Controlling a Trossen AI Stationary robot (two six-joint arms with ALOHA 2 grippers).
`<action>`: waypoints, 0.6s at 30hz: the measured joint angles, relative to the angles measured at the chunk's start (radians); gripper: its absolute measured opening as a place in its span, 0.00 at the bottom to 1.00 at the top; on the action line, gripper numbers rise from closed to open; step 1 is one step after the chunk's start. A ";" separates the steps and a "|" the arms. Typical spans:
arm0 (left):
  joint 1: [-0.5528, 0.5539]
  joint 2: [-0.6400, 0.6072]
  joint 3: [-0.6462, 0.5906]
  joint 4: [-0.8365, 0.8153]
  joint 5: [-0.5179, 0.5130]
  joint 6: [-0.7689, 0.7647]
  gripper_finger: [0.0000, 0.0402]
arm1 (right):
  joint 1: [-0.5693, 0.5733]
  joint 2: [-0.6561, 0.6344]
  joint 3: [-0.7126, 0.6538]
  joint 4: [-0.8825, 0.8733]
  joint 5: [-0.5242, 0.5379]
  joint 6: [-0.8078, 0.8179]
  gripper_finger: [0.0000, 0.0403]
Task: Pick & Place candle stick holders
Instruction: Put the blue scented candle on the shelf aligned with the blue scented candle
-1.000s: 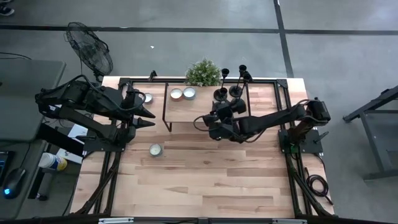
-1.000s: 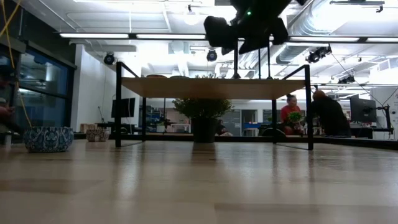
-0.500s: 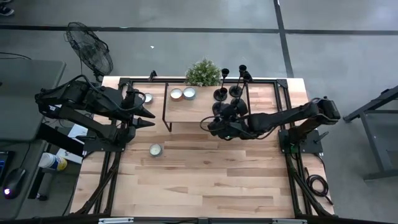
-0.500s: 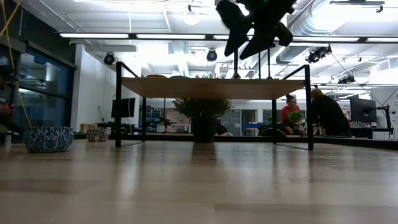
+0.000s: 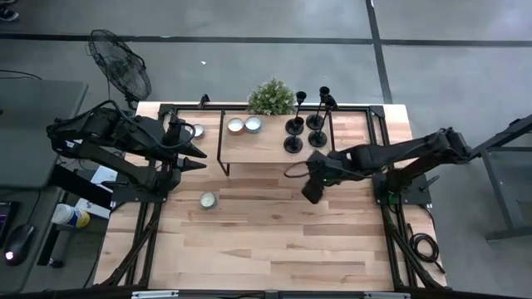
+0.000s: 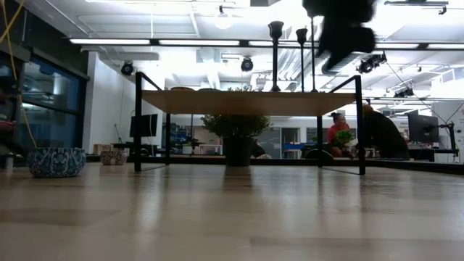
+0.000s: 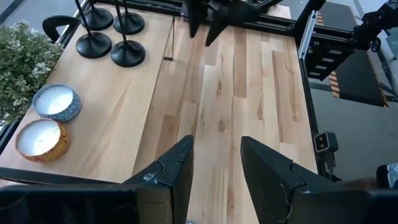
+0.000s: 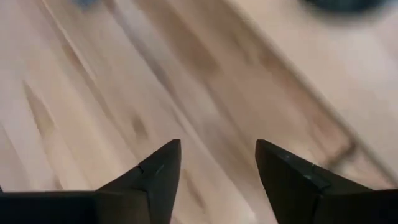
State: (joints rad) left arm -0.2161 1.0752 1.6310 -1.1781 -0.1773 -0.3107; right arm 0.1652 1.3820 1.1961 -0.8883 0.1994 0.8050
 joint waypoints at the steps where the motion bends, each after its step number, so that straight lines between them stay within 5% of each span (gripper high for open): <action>1: 0.000 0.000 0.000 0.000 0.000 0.000 0.33 | 0.010 -0.006 0.000 -0.046 -0.019 0.002 0.47; 5: 0.000 0.000 0.000 0.000 -0.004 0.000 0.33 | 0.073 -0.036 0.000 -0.144 -0.018 -0.030 0.41; 18: 0.000 0.000 0.000 0.001 -0.024 -0.016 0.33 | 0.279 -0.157 -0.002 -0.198 0.267 -0.005 0.27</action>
State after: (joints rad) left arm -0.2161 1.0756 1.6310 -1.1774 -0.2016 -0.3263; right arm 0.4443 1.2250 1.1941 -1.0858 0.4668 0.7998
